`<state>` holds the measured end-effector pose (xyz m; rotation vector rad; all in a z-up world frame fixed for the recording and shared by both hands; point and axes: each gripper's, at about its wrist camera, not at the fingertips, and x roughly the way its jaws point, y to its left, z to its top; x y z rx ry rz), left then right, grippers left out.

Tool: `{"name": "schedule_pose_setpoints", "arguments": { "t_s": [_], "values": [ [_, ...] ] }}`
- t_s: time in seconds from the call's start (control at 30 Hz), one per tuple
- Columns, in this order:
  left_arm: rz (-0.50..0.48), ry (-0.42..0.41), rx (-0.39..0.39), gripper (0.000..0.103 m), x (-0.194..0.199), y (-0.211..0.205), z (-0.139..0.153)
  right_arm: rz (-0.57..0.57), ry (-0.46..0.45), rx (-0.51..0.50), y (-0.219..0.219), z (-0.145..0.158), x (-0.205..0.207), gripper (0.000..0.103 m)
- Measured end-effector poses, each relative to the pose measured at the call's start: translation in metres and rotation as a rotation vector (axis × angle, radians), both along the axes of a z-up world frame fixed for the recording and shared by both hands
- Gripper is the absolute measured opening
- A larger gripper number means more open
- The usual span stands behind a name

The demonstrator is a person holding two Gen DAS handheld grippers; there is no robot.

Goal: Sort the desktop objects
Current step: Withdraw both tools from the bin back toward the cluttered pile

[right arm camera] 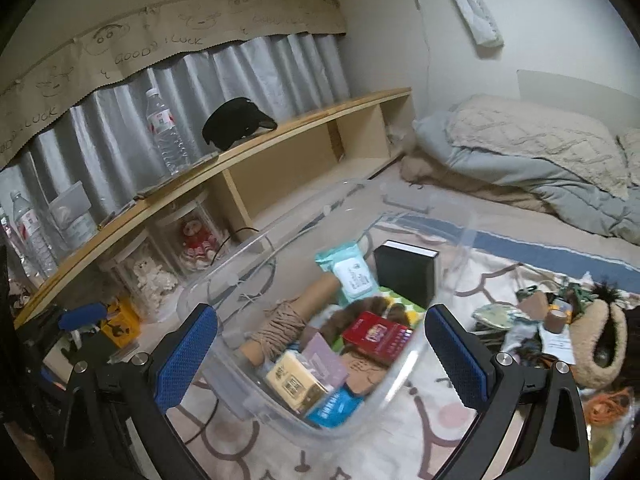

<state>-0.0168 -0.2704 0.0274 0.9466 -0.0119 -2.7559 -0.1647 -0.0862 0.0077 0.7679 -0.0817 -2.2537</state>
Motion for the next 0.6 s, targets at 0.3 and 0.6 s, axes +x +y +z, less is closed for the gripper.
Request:
{"name": "schedule_pose_setpoints", "arguments": {
  "t_s": [0.3, 0.6],
  "values": [
    [-0.019, 0.048, -0.003, 0.103, 0.008, 0.030, 0.008, -0.045, 0.080, 0.007, 0.042, 0.004, 0.030, 0.103],
    [-0.048, 0.078, 0.013, 0.103, 0.013, 0.060, 0.009, -0.088, 0.143, 0.038, 0.079, 0.006, 0.057, 0.103]
  ]
}}
